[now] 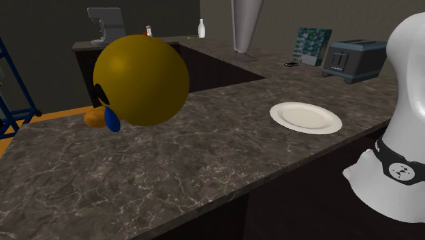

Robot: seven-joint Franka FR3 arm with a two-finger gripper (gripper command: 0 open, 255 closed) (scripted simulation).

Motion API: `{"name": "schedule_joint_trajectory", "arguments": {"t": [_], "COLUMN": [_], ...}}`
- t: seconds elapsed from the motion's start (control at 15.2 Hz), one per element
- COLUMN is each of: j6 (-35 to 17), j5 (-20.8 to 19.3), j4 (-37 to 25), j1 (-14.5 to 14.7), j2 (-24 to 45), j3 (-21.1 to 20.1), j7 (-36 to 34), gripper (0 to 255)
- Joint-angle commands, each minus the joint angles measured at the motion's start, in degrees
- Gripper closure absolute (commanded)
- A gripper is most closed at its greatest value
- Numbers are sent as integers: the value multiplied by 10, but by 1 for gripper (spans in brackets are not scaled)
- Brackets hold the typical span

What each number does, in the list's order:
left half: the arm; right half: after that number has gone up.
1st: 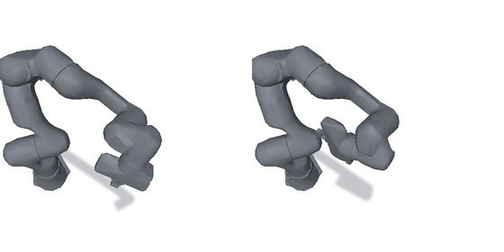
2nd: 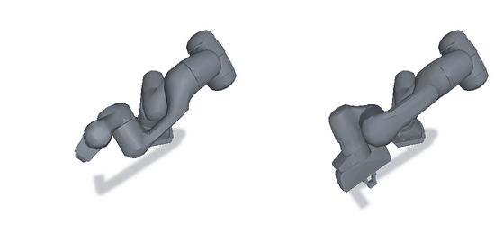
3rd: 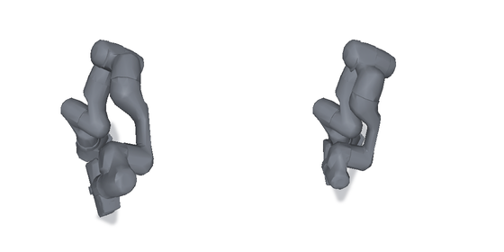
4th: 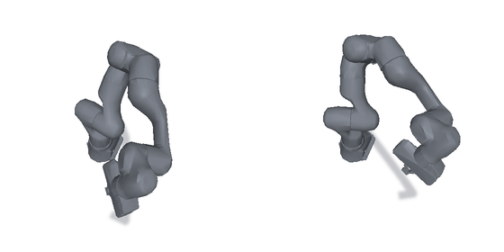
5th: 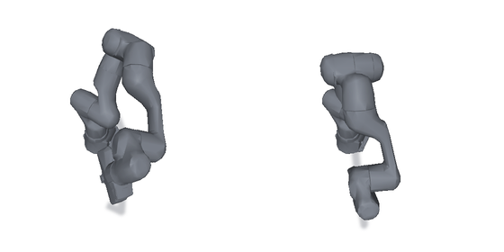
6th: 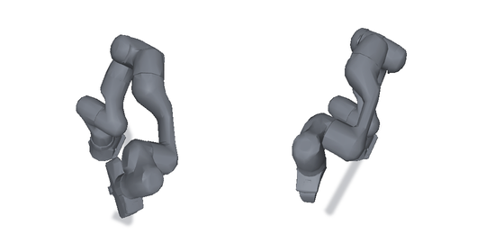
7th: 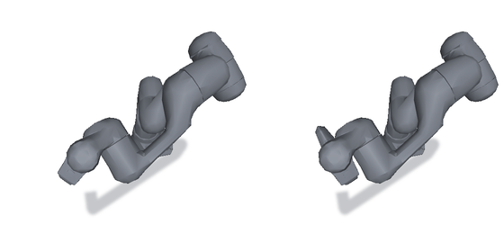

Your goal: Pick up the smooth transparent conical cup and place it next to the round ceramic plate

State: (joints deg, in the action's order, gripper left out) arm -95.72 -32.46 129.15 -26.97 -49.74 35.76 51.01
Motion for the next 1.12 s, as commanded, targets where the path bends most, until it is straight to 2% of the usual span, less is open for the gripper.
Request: {"name": "schedule_joint_trajectory", "arguments": {"t": [0.0, 1.06], "j6": [-13, -117], "j5": [-5, -54], "j4": [17, 136], "j1": [-2, -21], "j2": [-5, -21], "j3": [4, 55], "j7": [-4, -25], "gripper": [255, 255]}}
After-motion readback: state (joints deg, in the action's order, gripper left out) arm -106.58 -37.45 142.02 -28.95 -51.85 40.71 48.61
